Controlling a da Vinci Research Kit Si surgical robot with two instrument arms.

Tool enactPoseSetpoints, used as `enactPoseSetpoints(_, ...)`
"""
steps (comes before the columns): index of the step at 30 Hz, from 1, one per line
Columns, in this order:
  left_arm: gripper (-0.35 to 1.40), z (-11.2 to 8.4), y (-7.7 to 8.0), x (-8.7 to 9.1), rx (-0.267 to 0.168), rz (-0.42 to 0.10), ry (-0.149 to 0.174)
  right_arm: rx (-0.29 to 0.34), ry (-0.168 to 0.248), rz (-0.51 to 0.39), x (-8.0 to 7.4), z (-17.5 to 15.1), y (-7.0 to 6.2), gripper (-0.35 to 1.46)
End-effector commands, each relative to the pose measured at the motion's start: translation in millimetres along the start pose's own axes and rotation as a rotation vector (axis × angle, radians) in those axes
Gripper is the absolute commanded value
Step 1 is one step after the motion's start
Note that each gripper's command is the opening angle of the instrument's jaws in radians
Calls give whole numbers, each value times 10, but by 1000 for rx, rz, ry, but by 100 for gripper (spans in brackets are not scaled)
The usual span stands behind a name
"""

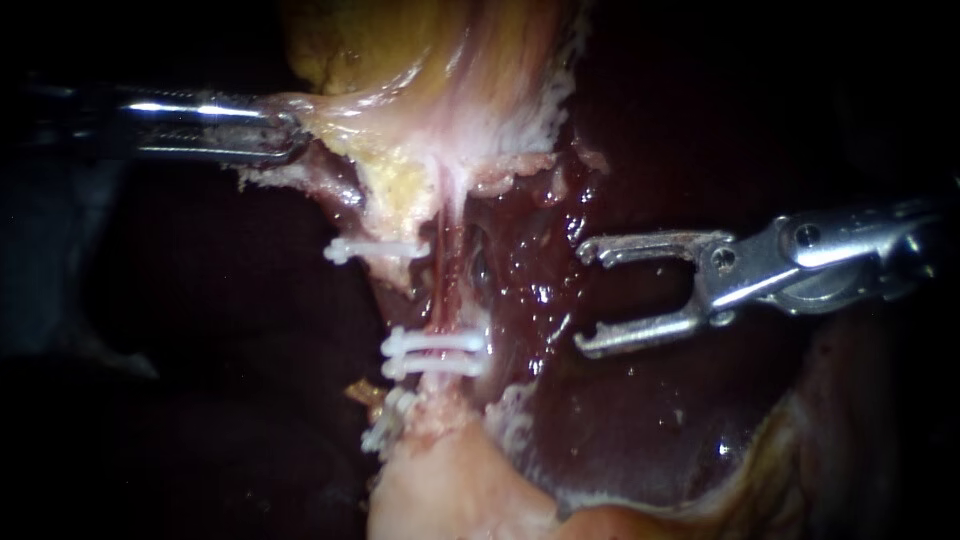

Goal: Going back second clip right tube

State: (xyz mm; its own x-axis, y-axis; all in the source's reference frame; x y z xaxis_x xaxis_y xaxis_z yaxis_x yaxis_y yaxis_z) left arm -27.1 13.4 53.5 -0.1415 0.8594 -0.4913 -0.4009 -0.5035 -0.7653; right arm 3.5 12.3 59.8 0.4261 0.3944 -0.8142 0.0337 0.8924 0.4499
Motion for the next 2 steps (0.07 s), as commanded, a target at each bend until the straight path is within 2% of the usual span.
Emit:
enactPoseSetpoints(1,-35,-1,0,0,-1,0,-1,2,0,0,1,0,0,50)
enactPoseSetpoints(2,-35,-3,0,1,-2,-1,-1,5,0,0,1,0,-1,50)
